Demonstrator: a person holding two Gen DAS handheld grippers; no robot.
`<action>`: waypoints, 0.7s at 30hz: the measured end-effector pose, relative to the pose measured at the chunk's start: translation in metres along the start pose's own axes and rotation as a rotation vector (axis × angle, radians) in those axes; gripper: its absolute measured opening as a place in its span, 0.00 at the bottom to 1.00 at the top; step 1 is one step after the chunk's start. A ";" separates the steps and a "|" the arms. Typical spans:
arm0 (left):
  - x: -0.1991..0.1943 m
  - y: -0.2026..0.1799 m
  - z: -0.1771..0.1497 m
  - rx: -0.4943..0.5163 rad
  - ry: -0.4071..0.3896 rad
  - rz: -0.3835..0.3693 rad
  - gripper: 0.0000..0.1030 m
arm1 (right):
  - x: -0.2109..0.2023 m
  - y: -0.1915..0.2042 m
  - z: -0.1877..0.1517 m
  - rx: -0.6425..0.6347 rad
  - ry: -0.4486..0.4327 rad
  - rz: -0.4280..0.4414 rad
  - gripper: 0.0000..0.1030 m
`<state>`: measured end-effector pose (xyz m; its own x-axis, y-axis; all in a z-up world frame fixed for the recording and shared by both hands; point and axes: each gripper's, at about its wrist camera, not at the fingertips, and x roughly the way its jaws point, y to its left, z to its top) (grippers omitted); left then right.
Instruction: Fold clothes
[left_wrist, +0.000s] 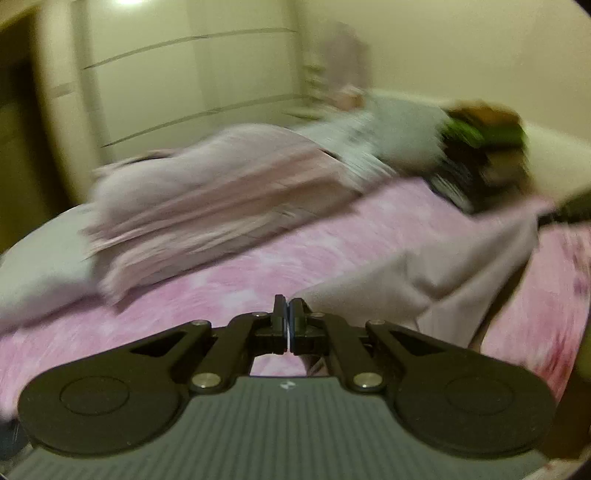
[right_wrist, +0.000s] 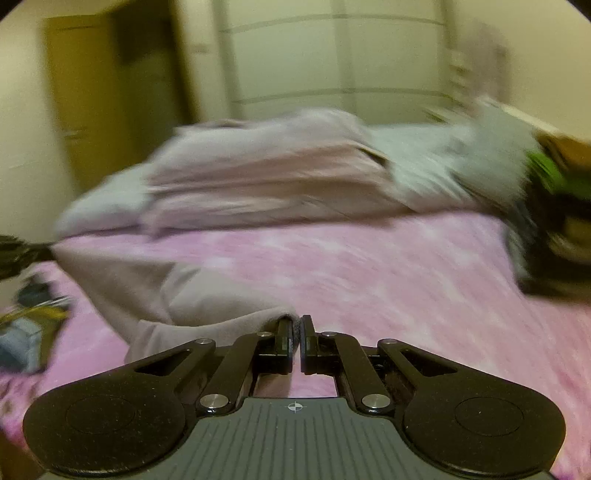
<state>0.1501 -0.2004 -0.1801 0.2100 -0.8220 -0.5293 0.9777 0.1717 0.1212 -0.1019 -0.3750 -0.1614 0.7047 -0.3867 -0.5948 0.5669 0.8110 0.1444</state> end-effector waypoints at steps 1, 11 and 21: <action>-0.022 -0.002 0.003 -0.042 -0.016 0.035 0.01 | -0.011 0.005 0.002 -0.028 -0.006 0.047 0.00; -0.124 -0.008 0.045 -0.249 -0.151 0.167 0.01 | -0.052 0.023 0.042 -0.060 0.027 0.383 0.00; 0.160 0.083 0.074 -0.406 0.239 0.070 0.14 | 0.191 -0.061 0.097 0.392 0.404 -0.114 0.36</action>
<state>0.2641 -0.3579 -0.1920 0.2253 -0.6608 -0.7160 0.8754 0.4598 -0.1490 0.0400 -0.5407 -0.2073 0.4542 -0.2011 -0.8679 0.8001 0.5205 0.2981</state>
